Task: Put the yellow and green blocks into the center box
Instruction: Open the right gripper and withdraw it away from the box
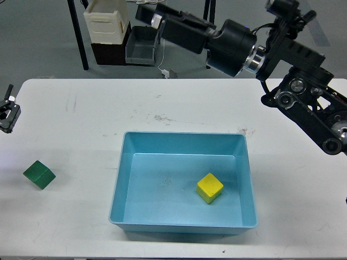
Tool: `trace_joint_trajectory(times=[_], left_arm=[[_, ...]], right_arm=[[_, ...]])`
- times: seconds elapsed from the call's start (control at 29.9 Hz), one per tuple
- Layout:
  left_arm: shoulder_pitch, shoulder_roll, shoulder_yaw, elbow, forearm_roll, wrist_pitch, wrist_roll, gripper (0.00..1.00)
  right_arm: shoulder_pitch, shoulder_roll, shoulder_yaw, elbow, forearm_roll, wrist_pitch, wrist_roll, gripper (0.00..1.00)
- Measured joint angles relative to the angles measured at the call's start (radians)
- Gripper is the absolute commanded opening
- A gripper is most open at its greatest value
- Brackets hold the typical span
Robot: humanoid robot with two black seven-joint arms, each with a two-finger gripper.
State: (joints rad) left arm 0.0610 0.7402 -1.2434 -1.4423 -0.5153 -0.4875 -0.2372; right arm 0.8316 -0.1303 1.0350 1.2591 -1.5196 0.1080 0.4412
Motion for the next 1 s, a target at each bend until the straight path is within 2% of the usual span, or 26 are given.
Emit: trace_joint_trajectory(times=[0.1, 0.2, 0.37, 0.5, 0.74, 0.8, 0.97, 1.0], left_arm=[[-0.018, 0.001, 0.002, 0.019, 0.018, -0.001, 0.004, 1.0], [-0.035, 0.005, 0.001, 0.033, 0.033, -0.002, 0.005, 1.0], [-0.044, 0.01, -0.072, 0.037, 0.026, -0.002, -0.01, 1.0], [-0.046, -0.042, -0.152, 0.036, 0.019, -0.002, -0.013, 1.0], [-0.05, -0.067, -0.167, 0.112, 0.094, -0.002, -0.014, 1.0], [-0.067, -0.067, -0.171, 0.151, 0.211, -0.001, -0.044, 1.0], [-0.094, -0.039, -0.173, 0.209, 0.616, -0.001, -0.21, 1.0], [-0.094, -0.034, -0.173, 0.211, 0.68, -0.001, -0.227, 0.99]], right_arm=[[-0.086, 0.03, 0.127, 0.012, 0.077, -0.013, -0.047, 0.97], [-0.172, 0.049, 0.208, 0.039, 0.119, -0.02, -0.065, 0.97], [-0.302, 0.07, 0.242, 0.113, 0.132, -0.022, -0.068, 0.97], [-0.36, 0.092, 0.257, 0.156, 0.133, -0.024, -0.067, 0.97], [-0.394, 0.101, 0.286, 0.173, 0.133, -0.024, -0.067, 0.97], [-0.409, 0.101, 0.299, 0.18, 0.133, -0.024, -0.067, 0.99], [-0.489, 0.101, 0.335, 0.205, 0.134, -0.026, -0.068, 0.99], [-0.508, 0.102, 0.341, 0.215, 0.134, -0.028, -0.069, 0.99]])
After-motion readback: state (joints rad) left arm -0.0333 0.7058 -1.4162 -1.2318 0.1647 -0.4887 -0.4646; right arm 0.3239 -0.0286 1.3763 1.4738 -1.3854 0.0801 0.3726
